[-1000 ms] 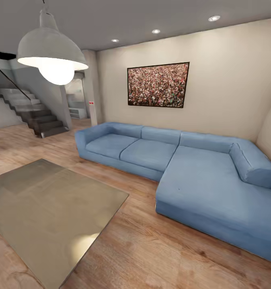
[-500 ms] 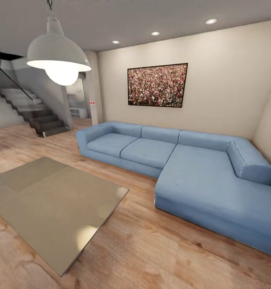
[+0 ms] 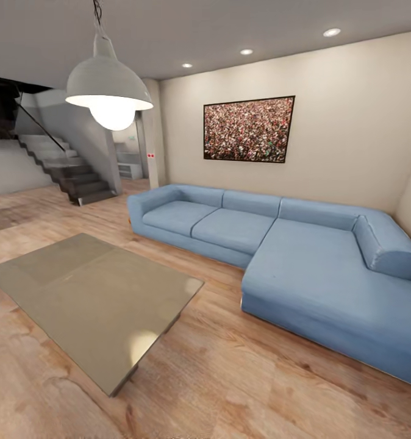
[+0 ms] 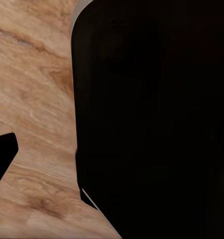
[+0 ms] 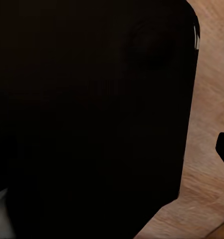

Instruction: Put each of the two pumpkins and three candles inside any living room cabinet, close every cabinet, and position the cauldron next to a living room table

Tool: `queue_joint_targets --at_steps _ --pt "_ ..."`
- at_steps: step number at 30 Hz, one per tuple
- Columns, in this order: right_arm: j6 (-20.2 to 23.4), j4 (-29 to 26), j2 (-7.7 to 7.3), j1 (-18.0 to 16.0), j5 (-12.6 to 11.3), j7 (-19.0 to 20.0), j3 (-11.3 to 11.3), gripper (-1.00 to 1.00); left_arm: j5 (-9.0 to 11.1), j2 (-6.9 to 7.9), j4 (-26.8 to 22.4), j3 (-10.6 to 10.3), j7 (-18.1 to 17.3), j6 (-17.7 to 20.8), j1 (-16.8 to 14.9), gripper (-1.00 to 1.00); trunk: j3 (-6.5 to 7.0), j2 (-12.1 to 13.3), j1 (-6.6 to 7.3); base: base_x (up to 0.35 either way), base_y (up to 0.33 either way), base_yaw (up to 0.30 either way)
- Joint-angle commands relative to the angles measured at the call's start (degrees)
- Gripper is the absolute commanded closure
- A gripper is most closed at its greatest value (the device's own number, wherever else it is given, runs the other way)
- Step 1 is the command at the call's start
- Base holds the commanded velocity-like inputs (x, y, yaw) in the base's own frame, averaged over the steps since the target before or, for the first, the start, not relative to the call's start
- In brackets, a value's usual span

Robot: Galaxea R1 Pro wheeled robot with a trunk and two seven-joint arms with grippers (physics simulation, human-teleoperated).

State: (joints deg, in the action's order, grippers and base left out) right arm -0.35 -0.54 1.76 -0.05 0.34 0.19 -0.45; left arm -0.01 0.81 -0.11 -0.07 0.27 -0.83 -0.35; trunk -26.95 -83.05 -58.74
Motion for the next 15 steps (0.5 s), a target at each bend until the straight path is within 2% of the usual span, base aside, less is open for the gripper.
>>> queue_joint_targets --at_steps 1,15 --pt "0.0 -0.1 0.05 0.0 0.1 0.0 -0.1 -1.0 0.0 0.01 0.0 0.0 0.0 -0.2 0.0 -1.0 -0.08 0.0 0.01 -0.056 0.028 0.264" --pt "0.0 -0.3 0.4 0.0 0.3 0.1 0.1 -1.0 0.0 0.07 0.0 0.0 0.1 -1.5 0.0 -1.0 -0.44 0.0 0.01 -0.022 0.012 0.285"
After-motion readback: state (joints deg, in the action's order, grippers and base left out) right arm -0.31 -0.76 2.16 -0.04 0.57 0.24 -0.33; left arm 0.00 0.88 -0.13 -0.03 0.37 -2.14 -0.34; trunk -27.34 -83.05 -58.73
